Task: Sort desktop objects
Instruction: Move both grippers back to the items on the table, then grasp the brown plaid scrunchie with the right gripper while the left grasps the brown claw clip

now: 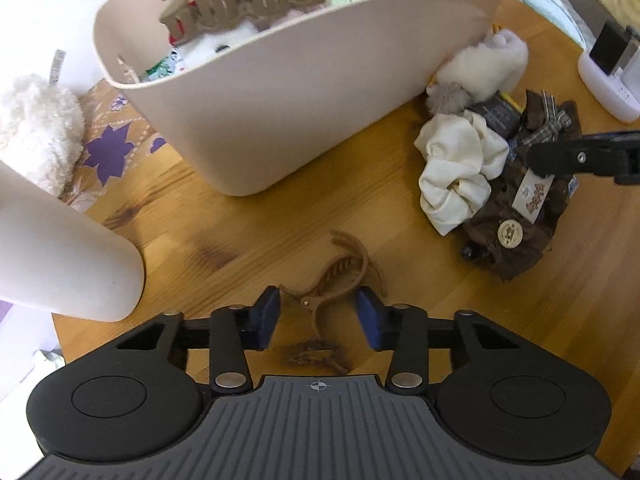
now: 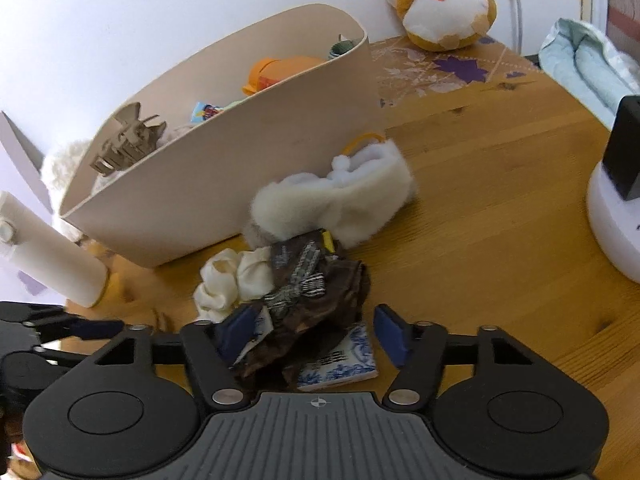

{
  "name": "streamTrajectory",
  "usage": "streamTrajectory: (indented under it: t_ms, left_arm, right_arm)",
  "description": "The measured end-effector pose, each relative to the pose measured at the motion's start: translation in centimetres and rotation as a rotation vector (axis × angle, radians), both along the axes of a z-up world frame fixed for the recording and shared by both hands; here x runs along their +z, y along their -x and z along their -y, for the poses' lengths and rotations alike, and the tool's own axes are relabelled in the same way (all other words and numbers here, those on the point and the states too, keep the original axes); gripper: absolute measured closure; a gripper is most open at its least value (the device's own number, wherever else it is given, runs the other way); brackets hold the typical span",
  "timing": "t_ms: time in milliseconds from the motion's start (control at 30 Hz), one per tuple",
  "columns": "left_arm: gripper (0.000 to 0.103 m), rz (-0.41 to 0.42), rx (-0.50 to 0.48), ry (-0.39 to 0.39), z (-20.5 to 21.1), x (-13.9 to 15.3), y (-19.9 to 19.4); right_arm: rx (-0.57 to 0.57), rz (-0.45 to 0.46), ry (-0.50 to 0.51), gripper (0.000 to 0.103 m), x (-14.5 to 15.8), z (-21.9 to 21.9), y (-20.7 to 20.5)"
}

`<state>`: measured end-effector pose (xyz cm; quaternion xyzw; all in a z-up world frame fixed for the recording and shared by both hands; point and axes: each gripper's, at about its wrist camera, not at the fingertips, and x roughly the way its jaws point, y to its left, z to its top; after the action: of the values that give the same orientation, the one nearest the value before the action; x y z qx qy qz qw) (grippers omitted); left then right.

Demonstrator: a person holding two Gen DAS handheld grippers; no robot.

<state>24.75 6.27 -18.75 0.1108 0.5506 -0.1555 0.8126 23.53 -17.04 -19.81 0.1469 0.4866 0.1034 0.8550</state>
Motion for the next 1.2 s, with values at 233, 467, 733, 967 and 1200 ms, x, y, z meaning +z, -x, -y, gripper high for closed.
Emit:
streamTrajectory:
  t_ms: [233,467,733,967,1200]
  left_arm:
    - [0.085,-0.029,-0.025,0.027,0.3,0.1,0.1]
    - [0.072,-0.044,0.036,0.037,0.2,0.1,-0.6]
    - [0.095,-0.060,0.032,0.079,0.6,0.2,-1.1]
    - [0.100,-0.053,0.047,0.102,0.4,0.5,-0.8]
    - [0.100,-0.033,0.069,0.140,0.3,1.4,-0.2]
  right_arm:
    - [0.069,0.026,-0.008,0.058,0.3,-0.7,0.0]
    - [0.095,0.025,-0.038,0.056,-0.3,-0.4,-1.1]
    - [0.107,0.012,-0.084,0.066,-0.3,0.4,-1.0]
    - [0.148,0.047,-0.080,0.072,0.6,1.2,-0.3]
    - [0.163,0.089,-0.084,0.072,1.8,1.8,-0.2]
